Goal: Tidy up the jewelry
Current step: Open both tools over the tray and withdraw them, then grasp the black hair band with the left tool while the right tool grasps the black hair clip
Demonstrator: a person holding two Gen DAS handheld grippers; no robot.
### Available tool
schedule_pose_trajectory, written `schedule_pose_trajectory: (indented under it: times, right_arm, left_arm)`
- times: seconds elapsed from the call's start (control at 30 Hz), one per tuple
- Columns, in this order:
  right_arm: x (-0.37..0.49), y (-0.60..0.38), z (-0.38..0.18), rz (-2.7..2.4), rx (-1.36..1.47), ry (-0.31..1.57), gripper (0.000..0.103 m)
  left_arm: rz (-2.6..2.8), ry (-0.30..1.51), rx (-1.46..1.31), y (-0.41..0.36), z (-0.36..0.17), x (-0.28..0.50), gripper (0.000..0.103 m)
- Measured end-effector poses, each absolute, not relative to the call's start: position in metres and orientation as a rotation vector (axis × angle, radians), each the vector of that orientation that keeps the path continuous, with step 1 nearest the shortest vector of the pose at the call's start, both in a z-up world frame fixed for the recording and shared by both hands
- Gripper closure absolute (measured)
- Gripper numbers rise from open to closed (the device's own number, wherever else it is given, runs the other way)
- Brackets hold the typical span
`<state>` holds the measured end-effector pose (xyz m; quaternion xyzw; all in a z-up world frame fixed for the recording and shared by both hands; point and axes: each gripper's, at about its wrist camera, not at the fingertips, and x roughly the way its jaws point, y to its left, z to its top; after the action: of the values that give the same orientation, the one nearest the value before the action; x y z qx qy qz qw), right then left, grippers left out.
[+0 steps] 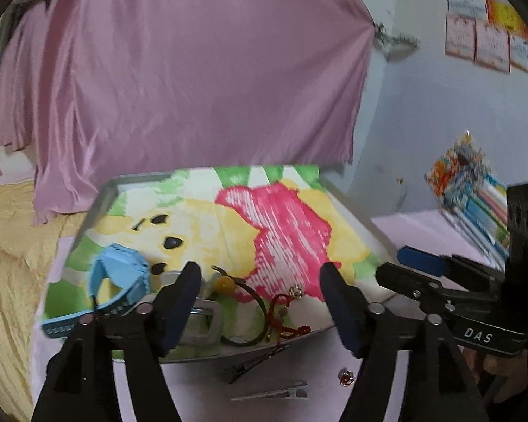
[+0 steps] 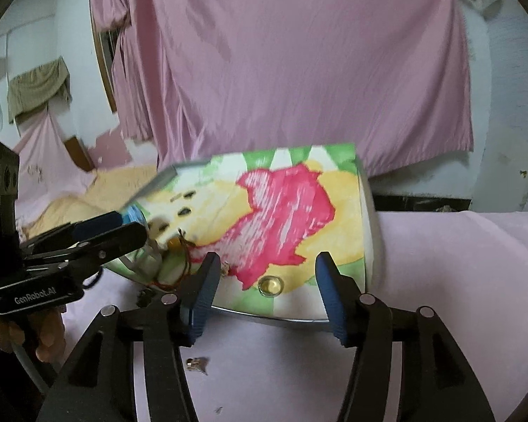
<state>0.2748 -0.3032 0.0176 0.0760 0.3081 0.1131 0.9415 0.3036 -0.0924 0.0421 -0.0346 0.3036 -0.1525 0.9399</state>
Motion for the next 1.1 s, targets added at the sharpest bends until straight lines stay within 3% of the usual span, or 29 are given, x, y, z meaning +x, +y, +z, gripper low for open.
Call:
schedule_pose_trajectory:
  times: [0.1, 0.17, 0.23, 0.37, 0.7, 1.1]
  right_arm:
    - [0.262, -0.302, 0.024, 0.222, 0.165, 0.578, 0.036]
    - [0.252, -0.301, 0.028, 0.203, 0.168, 0.535, 0.016]
    - [0.243, -0.301, 0.031, 0.193, 0.175, 0.503, 0.012]
    - [0.226, -0.298, 0.034, 0.174, 0.195, 0.453, 0.004]
    - [0.181, -0.28, 0.038, 0.166, 0.201, 0.345, 0.002]
    - [0.158, -0.247, 0.022, 0.192, 0.176, 0.371, 0.002]
  left_arm:
    - [-0.278, 0.57, -0.092, -0.083, 0.048, 0.29, 0.014]
    - [-0.255, 0.532, -0.11, -0.075, 0.052, 0.279, 0.009]
    - [-0.233, 0.488, -0.129, -0.066, 0.055, 0.266, 0.0]
    - [-0.186, 0.429, -0.144, -0.051, 0.058, 0.245, 0.001]
    - [-0.126, 0.362, -0.122, -0.019, 0.057, 0.197, 0.001]
    - [-0.09, 0.367, -0.154, 0.02, 0.04, 0.168, 0.0]
